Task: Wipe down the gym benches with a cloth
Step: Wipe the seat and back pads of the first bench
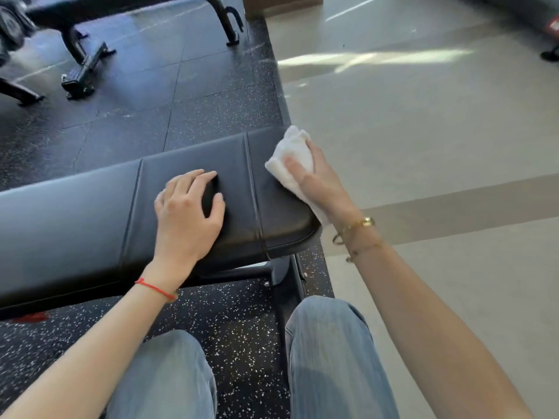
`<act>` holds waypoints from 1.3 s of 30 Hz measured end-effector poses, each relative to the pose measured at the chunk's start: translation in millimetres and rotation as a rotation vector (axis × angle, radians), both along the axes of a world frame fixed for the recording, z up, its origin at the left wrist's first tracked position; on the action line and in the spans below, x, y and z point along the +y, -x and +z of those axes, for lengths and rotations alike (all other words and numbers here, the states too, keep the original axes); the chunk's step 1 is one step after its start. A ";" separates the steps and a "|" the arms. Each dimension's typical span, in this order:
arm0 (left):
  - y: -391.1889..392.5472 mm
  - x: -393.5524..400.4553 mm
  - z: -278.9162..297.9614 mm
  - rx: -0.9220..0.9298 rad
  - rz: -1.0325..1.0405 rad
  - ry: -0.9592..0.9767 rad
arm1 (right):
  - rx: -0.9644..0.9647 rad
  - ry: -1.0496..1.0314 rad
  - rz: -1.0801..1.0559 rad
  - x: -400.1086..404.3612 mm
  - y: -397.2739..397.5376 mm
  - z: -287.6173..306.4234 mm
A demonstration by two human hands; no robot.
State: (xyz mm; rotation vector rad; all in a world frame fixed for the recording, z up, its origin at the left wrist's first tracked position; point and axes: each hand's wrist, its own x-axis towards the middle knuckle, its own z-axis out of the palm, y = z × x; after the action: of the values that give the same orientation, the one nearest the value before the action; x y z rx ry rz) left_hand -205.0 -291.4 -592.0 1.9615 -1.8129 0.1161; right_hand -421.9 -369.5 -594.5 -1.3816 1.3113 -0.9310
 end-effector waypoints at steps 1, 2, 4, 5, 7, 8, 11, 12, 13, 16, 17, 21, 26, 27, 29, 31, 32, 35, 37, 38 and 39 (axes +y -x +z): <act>-0.3 -0.7 0.3 -0.004 -0.003 -0.005 | -0.064 -0.030 0.014 -7.7 -0.1 -0.9; -0.9 -1.2 0.4 -0.009 -0.005 -0.011 | -0.103 -0.036 0.026 -9.9 -0.6 -2.2; -0.8 -0.3 1.3 -0.023 0.001 -0.024 | -0.123 -0.011 0.055 -0.7 0.2 -4.3; 0.2 0.1 1.7 -0.034 0.000 -0.028 | -0.123 -0.003 0.064 9.0 2.9 -5.8; 2.3 0.1 1.6 -0.045 -0.010 -0.029 | -0.144 0.014 0.058 34.6 9.6 -12.4; 2.9 0.5 1.3 -0.044 -0.013 -0.032 | -0.169 0.028 0.050 47.7 11.6 -16.3; 2.4 -0.6 -0.2 -0.041 -0.023 -0.038 | -0.223 0.025 0.005 60.9 9.9 -25.1; 1.7 -1.0 -0.7 -0.040 -0.027 -0.037 | -0.221 0.018 0.002 54.6 8.5 -24.0; 1.6 -1.6 -0.9 -0.037 -0.031 -0.033 | -0.221 0.020 0.001 43.4 6.9 -21.8; 2.4 -1.3 -1.5 -0.026 -0.033 -0.019 | -0.241 0.080 0.031 -4.6 1.6 -12.9; 2.8 -1.4 -1.2 -0.024 -0.033 -0.018 | -0.241 0.086 0.051 -19.0 -0.7 -11.3; 1.2 -0.4 0.0 -0.009 -0.027 -0.015 | -0.233 0.086 0.112 -21.6 -4.8 -9.4; 0.9 0.7 -0.1 -0.001 -0.037 -0.007 | -0.062 0.090 0.112 24.5 3.6 -21.6; 0.9 0.5 -0.6 0.001 -0.039 -0.004 | -0.065 0.108 0.104 24.5 4.6 -20.5; -0.2 0.1 -1.8 0.004 -0.043 -0.001 | -0.118 0.119 0.104 7.1 1.8 -14.7; -1.1 0.5 -3.2 0.003 -0.049 0.005 | -0.158 0.112 0.127 -21.6 -3.6 -8.7; -1.2 0.8 -3.8 0.004 -0.051 0.007 | -0.163 0.095 0.137 -32.4 -5.8 -6.6; -1.3 -0.6 -2.9 0.007 -0.047 0.018 | -0.166 0.083 0.168 -32.2 -5.5 -7.9; -0.8 -0.8 -2.6 0.005 -0.049 0.017 | -0.161 0.085 0.167 -6.3 2.5 -11.9; -0.7 -0.9 -2.5 0.002 -0.050 0.019 | -0.137 0.096 0.165 7.3 6.6 -15.7; -1.0 -0.9 -2.6 0.001 -0.050 0.020 | -0.107 0.109 0.169 20.0 9.1 -19.2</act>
State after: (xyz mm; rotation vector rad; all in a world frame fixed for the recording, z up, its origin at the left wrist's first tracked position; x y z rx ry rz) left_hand -203.9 -292.3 -594.5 1.9005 -1.8521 0.1167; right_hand -431.0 -349.5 -613.8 -1.4809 1.0591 -0.9585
